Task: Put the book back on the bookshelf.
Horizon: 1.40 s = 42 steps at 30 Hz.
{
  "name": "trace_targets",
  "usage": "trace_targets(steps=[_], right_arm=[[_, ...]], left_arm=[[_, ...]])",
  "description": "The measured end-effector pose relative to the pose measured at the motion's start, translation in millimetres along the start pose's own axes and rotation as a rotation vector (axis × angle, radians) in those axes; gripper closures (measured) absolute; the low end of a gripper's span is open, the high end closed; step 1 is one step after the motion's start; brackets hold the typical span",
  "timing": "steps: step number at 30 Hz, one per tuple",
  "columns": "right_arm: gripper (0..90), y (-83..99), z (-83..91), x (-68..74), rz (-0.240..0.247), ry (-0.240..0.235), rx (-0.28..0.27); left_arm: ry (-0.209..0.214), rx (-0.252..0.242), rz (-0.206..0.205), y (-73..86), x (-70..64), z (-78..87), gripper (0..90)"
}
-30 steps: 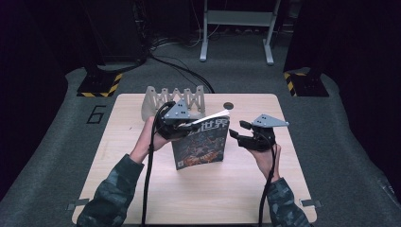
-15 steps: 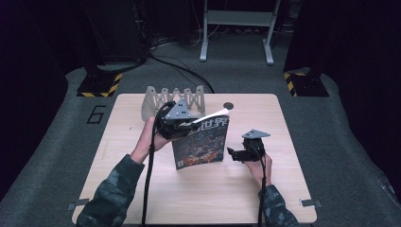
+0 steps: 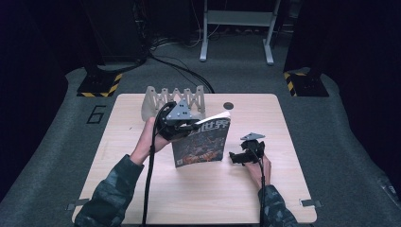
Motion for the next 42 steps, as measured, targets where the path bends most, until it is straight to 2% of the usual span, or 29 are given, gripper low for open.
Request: trace_targets(steps=[4,6,8,10,19,27,28,30,42], right_arm=[[0.0,1.1,-0.5,1.4,-0.01,0.0,0.0],[0.0,0.9,-0.6,1.2,0.0,0.005,0.002],[0.0,0.9,-1.3,1.2,0.001,0.0,-0.01],[0.0,1.2,-0.5,1.6,-0.01,-0.006,0.007],[0.4,0.6,-1.6,1.5,-0.008,-0.01,0.006],[0.8,0.5,-1.6,1.4,-0.01,-0.012,0.01],[0.9,0.4,-1.7,0.0,0.006,-0.012,0.005],[1.0,0.4,-1.8,0.1,0.003,-0.011,0.002],[1.7,0.5,-1.3,-0.7,0.009,-0.02,0.003]], left_arm=[[-0.006,0.018,-0.013,-2.7,1.1,3.2,82.2],[-0.013,0.022,-0.02,-3.8,1.5,5.4,82.2],[-0.023,0.027,-0.016,-3.9,2.5,8.3,82.2],[-0.028,0.032,-0.016,-3.7,4.2,11.6,82.1],[-0.055,0.059,-0.002,0.1,13.7,25.1,82.0],[-0.084,0.071,0.018,4.8,22.4,34.1,82.1],[-0.087,0.075,0.02,5.6,23.6,35.7,82.1],[-0.098,0.078,0.024,7.6,26.5,38.7,82.1],[-0.15,0.101,0.085,23.6,41.8,52.0,82.1]])
Point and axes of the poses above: each handheld gripper's, and its own axes: z roughly backward along the jaws, y roughly out of its underside, x roughly to its left, the point moved 4 cm from there along -z, roughly forward along the jaws, and after that the axes turned 3 degrees about -z, right-handed, at the moved point
